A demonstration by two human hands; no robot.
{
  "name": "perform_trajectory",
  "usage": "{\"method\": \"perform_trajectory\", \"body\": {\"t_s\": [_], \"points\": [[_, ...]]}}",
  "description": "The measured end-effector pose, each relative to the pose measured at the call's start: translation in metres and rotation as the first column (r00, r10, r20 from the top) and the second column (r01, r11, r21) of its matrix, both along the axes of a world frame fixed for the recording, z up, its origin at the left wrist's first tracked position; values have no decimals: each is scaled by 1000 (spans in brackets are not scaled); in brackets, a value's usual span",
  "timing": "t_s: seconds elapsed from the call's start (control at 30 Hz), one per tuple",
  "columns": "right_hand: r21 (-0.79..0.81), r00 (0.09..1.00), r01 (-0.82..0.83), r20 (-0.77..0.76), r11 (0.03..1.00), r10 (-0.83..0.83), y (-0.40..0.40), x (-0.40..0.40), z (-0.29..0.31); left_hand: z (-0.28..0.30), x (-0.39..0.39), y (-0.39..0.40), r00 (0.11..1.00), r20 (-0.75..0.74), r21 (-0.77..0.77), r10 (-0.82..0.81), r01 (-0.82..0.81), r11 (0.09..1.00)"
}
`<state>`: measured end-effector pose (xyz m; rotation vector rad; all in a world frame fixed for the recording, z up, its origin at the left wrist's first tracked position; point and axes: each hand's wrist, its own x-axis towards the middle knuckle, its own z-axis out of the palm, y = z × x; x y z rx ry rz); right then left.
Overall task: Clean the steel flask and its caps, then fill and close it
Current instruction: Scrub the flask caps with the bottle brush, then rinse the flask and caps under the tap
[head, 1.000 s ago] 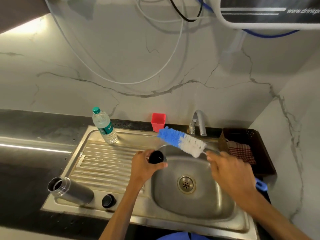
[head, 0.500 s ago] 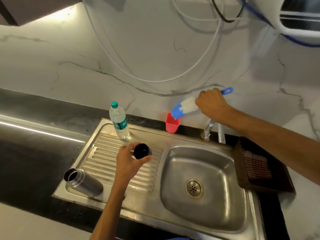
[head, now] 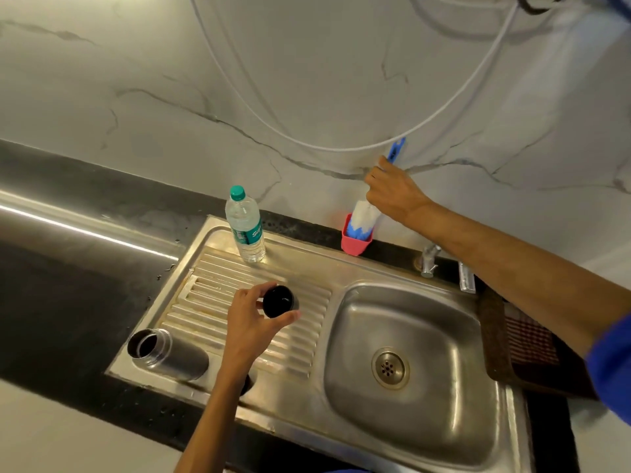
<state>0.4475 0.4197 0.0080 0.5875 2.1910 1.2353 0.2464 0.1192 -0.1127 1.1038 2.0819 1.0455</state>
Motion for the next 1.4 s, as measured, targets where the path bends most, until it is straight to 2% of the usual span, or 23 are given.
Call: {"method": "perform_trajectory", "body": {"t_s": [0.2, 0.3, 0.4, 0.53, 0.63, 0.73, 0.83, 0.9, 0.97, 1.0, 1.07, 1.13, 1.2, 1.23, 1.3, 1.4], "points": [[29, 996, -82, 21, 996, 81, 18, -8, -16, -7, -5, -4, 999, 27, 7, 23, -23, 1000], [37, 986, -154, -56, 987, 156, 28, 0, -20, -9, -6, -5, 999, 33, 5, 29, -29, 1000], [137, 970, -189, -128, 972, 207, 31, 9, -20, -11, -5, -4, 999, 29, -10, 22, -22, 1000], [248, 952, -235, -136, 940, 274, 24, 14, -16, -13, -2, -3, 999, 34, -18, 17, -16, 1000], [180, 934, -291, -159, 940, 320, 16, 13, -11, -12, 1, -6, 999, 46, -13, 6, -5, 1000], [34, 935, -267, -231, 963, 268, -3, 9, -11, -10, 4, -15, 1000, 30, -2, 6, -6, 1000], [-225, 835, -313, -528, 923, 155, -45, 11, -20, -10, 8, -31, 998, 41, 12, 53, -53, 999], [-471, 739, -320, -667, 822, -95, -82, 15, -26, -9, 12, -46, 986, 126, 34, 108, -113, 993], [-690, 666, -310, -648, 654, -369, -121, 17, -36, -6, 15, -61, 967, 210, 39, 144, -156, 987], [-786, 641, -309, -588, 536, -493, -139, 19, -46, -2, 18, -66, 957, 243, 37, 156, -170, 985], [-915, 617, -330, -396, 233, -680, -182, 20, -64, 6, 23, -78, 935, 308, 32, 174, -193, 981], [-935, 586, -347, -154, -75, -795, -228, 17, -78, 14, 30, -88, 919, 357, 45, 166, -194, 980], [-862, 508, -418, 38, -285, -861, -265, 16, -96, 19, 36, -96, 914, 382, 67, 134, -172, 983], [-817, 454, -474, 92, -328, -886, -279, 15, -102, 21, 38, -100, 915, 385, 77, 120, -162, 984], [-746, 330, -576, 163, -335, -930, -298, 15, -113, 23, 41, -105, 925, 370, 95, 84, -128, 987], [-716, 201, -664, 106, -215, -974, -314, 6, -117, 23, 37, -111, 937, 347, 118, 27, -72, 990]]}}
